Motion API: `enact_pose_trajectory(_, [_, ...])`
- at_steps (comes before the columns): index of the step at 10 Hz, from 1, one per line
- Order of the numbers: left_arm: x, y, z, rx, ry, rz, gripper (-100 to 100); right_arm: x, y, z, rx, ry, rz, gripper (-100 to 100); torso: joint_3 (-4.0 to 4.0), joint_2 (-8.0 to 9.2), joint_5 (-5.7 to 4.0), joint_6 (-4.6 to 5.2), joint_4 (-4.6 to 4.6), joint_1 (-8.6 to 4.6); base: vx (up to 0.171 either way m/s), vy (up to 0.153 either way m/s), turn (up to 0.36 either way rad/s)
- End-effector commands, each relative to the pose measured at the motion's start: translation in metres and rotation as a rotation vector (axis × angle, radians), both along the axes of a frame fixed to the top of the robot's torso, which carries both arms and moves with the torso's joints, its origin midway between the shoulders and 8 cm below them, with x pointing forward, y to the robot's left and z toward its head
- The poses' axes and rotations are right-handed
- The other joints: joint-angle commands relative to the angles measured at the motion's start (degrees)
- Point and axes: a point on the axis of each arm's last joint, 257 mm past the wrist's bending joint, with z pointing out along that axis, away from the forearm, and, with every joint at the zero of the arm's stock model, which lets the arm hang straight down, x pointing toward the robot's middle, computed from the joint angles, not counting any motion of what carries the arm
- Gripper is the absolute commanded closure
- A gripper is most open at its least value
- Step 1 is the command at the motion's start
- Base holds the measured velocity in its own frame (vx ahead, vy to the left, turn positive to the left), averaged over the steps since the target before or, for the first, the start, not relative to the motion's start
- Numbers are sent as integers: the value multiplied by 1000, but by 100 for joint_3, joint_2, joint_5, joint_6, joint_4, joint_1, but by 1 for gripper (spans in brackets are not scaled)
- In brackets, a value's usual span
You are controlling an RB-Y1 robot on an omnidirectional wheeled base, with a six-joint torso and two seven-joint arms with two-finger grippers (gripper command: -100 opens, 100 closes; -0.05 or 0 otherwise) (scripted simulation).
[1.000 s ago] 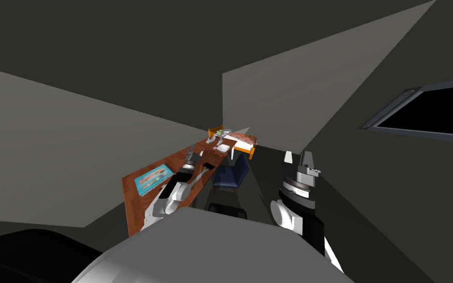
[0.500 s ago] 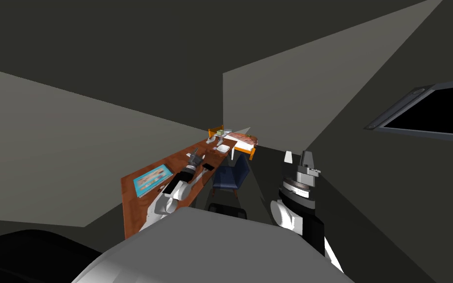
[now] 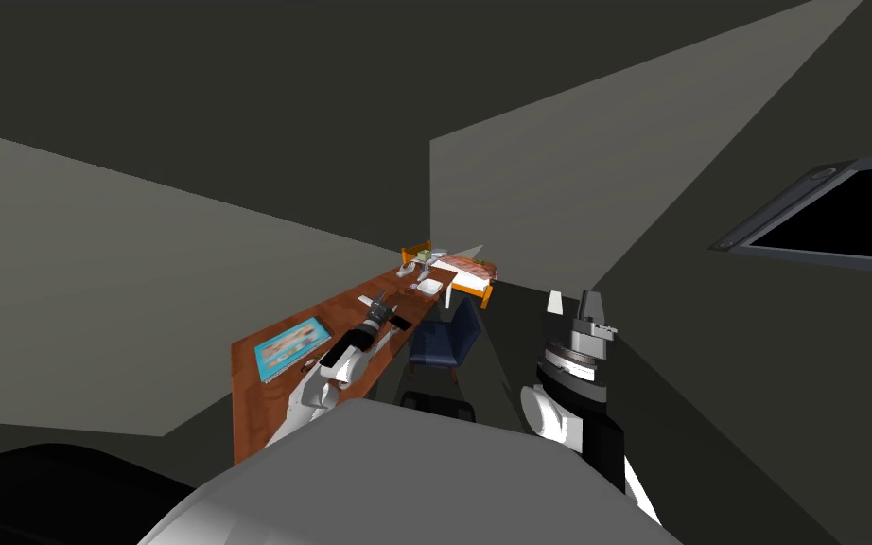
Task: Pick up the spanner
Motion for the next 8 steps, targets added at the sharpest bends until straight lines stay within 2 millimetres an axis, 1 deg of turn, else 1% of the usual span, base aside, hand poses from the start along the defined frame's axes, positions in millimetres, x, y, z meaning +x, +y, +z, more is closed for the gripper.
enact_pose_trajectory(1, [5, 2, -23, -42, 73, -10, -100, 0, 0, 0, 0, 0, 0, 0, 0, 0, 0, 0, 0, 0, 31, -9, 29])
enact_pose_trajectory(2, [5, 2, -27, -41, 88, -10, -100, 0, 0, 0, 0, 0, 0, 0, -1, -1, 1, 0, 0, 1, 28, -8, 13])
enact_pose_trajectory(3, [7, 4, -44, -76, 137, -15, -100, 0, 0, 0, 0, 0, 0, 0, 0, 0, 0, 1, 0, 1, 42, -14, 19])
enact_pose_trajectory(4, [7, 4, -49, -76, 158, -16, -100, 0, 0, 0, 0, 0, 0, 0, -2, -4, 1, 0, -1, 0, 32, -17, 15])
enact_pose_trajectory(5, [6, 4, -50, -75, 162, -16, -100, 0, 0, 0, 0, 0, 0, 0, -1, -1, 0, 0, 0, -2, 8, -7, 1])
enact_pose_trajectory(6, [7, 6, -70, -109, 224, -18, -100, 0, 0, 0, 0, 0, 0, 0, 3, 5, 0, 1, 1, 0, 16, -11, 21])
enact_pose_trajectory(7, [7, 6, -73, -109, 237, -18, -100, 0, 0, 0, 0, 0, 0, 0, 3, 6, 0, 0, 1, 0, 22, -9, 17])
enact_pose_trajectory(8, [7, 9, -92, -142, 297, -18, -100, 0, 0, 0, 0, 0, 0, 0, 2, 3, 0, 1, 1, 1, 35, -16, 22])
